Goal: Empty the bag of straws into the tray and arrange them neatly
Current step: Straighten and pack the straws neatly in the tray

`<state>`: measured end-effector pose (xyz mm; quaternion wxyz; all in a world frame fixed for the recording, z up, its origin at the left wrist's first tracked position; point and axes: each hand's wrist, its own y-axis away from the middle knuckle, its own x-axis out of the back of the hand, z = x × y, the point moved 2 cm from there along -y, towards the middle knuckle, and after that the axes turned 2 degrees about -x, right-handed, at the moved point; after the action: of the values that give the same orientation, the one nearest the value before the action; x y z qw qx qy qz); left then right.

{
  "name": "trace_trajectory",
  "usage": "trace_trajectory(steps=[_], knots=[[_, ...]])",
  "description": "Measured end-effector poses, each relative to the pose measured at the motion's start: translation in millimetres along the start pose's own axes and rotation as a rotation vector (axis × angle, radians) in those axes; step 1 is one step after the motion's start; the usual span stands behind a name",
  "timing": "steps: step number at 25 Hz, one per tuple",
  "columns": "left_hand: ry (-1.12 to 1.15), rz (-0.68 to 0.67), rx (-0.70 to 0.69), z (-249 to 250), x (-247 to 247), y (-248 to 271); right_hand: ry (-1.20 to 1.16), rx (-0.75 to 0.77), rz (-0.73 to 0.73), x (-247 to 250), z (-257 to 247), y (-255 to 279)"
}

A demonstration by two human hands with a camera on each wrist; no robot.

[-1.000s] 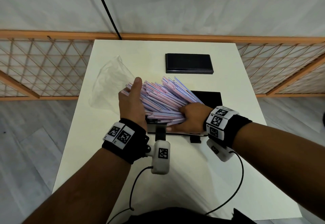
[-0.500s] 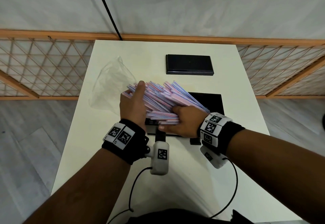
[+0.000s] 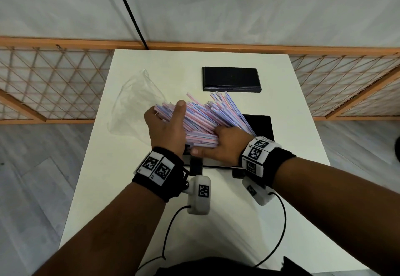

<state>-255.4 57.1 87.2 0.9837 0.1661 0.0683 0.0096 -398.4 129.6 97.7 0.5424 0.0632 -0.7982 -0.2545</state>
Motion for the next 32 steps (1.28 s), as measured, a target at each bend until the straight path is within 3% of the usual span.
trace_trajectory(steps=[5, 10, 15, 20, 23, 32], knots=[[-0.067, 0.029, 0.068, -7, 10, -7, -0.042, 0.103, 0.215, 5, 10, 11], [-0.024, -0.009, 0.091, -25, 4, -11, 0.097, 0.106, 0.016, -10, 23, 14], [-0.015, -0.073, 0.119, -43, 3, -17, 0.035, 0.13, -0.043, -9, 22, 8], [0.016, -0.055, 0.102, -26, 0, -13, 0.065, 0.098, -0.11, -7, 8, 8], [0.032, -0.136, 0.073, -22, -4, -13, 0.116, 0.059, -0.169, -7, 4, 0], [-0.17, -0.061, -0.031, -25, 1, -17, -0.031, 0.078, -0.166, -6, 3, -2]])
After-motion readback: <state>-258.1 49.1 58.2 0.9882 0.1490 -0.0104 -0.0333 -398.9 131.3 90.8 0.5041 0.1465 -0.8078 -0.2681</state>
